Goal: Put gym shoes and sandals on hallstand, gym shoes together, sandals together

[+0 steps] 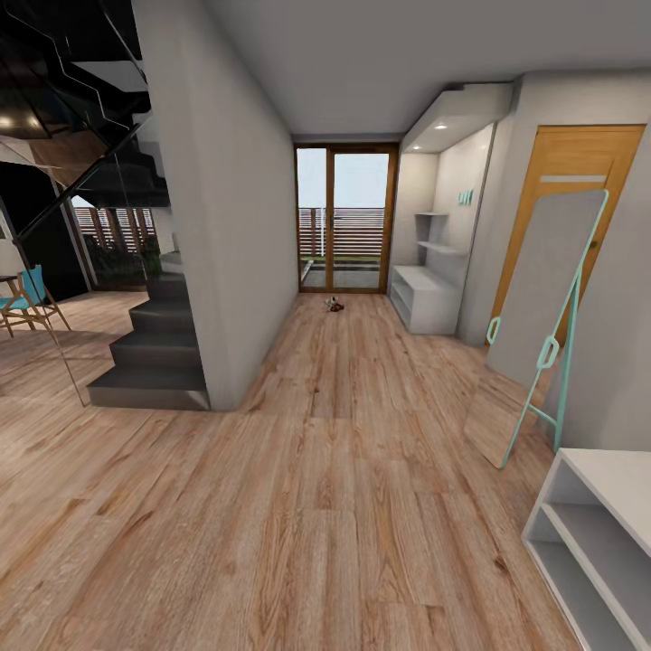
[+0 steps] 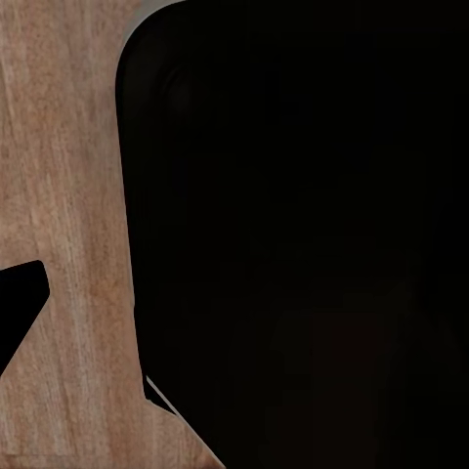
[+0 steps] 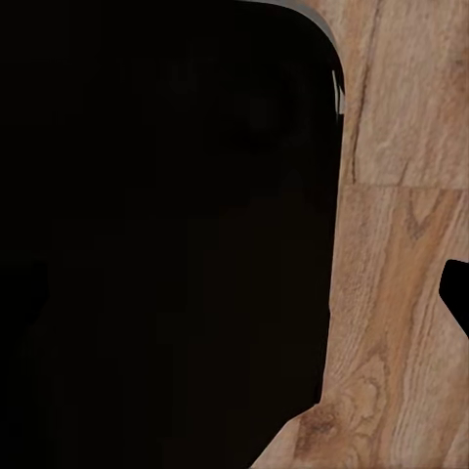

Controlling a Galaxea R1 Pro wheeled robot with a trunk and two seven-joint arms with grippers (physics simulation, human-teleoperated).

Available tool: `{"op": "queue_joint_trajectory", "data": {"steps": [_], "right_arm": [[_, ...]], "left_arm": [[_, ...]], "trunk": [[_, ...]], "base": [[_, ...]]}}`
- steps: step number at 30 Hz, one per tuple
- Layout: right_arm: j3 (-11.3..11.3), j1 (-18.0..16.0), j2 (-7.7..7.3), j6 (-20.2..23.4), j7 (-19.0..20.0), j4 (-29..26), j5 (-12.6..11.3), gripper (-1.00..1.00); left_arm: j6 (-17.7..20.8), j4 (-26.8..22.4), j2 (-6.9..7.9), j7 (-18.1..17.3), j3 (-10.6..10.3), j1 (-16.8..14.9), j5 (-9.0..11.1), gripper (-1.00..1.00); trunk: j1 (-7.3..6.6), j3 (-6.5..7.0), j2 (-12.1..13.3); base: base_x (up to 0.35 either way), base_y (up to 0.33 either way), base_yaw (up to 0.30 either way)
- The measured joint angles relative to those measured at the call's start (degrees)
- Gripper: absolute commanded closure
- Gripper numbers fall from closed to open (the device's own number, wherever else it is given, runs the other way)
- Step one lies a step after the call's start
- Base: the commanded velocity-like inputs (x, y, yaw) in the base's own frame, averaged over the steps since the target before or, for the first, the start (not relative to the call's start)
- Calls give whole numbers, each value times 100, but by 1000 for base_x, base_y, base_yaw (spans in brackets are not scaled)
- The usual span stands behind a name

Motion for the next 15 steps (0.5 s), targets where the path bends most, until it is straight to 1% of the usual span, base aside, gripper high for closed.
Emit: {"op": "queue_joint_trajectory", "data": {"steps": [15], "right_arm": [[4, 0, 2, 0, 0, 0, 0, -100]], "left_arm": [[0, 0, 0, 0, 2, 0, 4, -100]], "trunk": [[0, 0, 0]], "base": [[0, 0, 0]]}}
